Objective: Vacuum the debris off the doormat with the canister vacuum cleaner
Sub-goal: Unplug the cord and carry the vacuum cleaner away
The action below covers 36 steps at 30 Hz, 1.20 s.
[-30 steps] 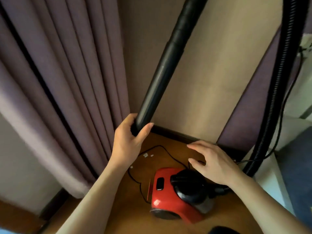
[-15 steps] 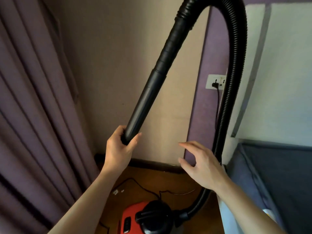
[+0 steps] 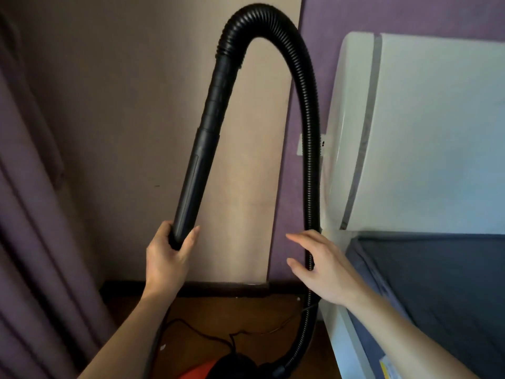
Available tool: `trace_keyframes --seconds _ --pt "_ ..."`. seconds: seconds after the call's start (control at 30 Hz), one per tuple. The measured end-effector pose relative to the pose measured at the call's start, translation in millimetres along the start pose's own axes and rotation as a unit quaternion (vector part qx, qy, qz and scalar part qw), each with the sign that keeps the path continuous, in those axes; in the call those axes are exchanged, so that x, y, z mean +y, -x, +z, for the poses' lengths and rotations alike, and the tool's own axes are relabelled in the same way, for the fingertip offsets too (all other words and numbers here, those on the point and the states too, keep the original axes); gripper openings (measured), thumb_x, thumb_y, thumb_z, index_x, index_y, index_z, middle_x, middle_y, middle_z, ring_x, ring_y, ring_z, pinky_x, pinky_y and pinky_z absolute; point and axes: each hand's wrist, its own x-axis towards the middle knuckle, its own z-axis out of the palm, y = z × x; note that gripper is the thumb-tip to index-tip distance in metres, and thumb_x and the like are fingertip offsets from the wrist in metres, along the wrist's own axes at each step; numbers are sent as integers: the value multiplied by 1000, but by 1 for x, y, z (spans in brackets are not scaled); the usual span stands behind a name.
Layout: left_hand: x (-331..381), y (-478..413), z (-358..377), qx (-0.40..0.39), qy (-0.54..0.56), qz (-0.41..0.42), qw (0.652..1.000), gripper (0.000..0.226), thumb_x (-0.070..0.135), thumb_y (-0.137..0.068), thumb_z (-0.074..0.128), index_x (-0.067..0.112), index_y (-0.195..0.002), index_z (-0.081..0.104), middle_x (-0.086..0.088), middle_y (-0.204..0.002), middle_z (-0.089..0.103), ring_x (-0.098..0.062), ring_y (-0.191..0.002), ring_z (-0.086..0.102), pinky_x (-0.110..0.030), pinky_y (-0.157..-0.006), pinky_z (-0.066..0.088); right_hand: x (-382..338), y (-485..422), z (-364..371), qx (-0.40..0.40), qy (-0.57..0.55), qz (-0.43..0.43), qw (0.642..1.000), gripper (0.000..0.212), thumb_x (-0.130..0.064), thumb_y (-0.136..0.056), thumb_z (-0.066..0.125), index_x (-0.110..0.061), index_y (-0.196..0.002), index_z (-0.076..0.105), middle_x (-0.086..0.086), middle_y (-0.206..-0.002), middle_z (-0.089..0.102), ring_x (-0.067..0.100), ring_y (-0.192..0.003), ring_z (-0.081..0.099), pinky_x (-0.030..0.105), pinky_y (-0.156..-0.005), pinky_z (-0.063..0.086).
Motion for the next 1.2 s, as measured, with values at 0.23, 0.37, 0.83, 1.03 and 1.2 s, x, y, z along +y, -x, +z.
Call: trace_keyframes --seconds 0.23,0.37,0.83,1.03,1.2 --pt "-22 -13 1 32 -31 -19 999 27 34 -93 64 9 -90 53 -8 -69 60 -24 -62 59 -31 -52 39 2 -18 -13 71 2 30 997 51 -30 -93 69 -21 -142 57 -10 -130 59 4 -119 56 17 -102 40" --pt "-29 -28 -4 88 -35 -69 993 31 31 -94 63 5 -89 46 -9 -69 50 -34 -70 51 -39 -65 37 2 -21 -15 102 6 53 993 52 -30 -92 70 -20 -142 58 -7 -130 61 7 -119 58 27 -105 47" --pt "-21 -84 41 40 29 -46 998 34 39 -91 64 9 -91 50 -4 -70 53 -27 -63 54 -39 -59 46 31 -138 -24 213 29 152 965 50 -29 -92 71 -12 -137 62 8 -129 64 21 -118 63 34 -104 49" --pt "-31 -103 82 26 64 -51 996 32 39 -91 65 10 -94 53 -2 -72 56 -13 -63 55 -28 -51 37 62 -183 -17 259 43 151 953 50 -30 -93 68 -13 -140 59 9 -127 62 24 -115 61 36 -100 50" --pt "-44 -112 103 46 71 -53 995 29 38 -88 68 13 -89 53 -4 -70 56 -22 -64 55 -36 -56 41 79 -224 -2 282 47 175 942 54 -31 -95 65 -11 -144 53 14 -133 61 31 -123 56 38 -107 45"
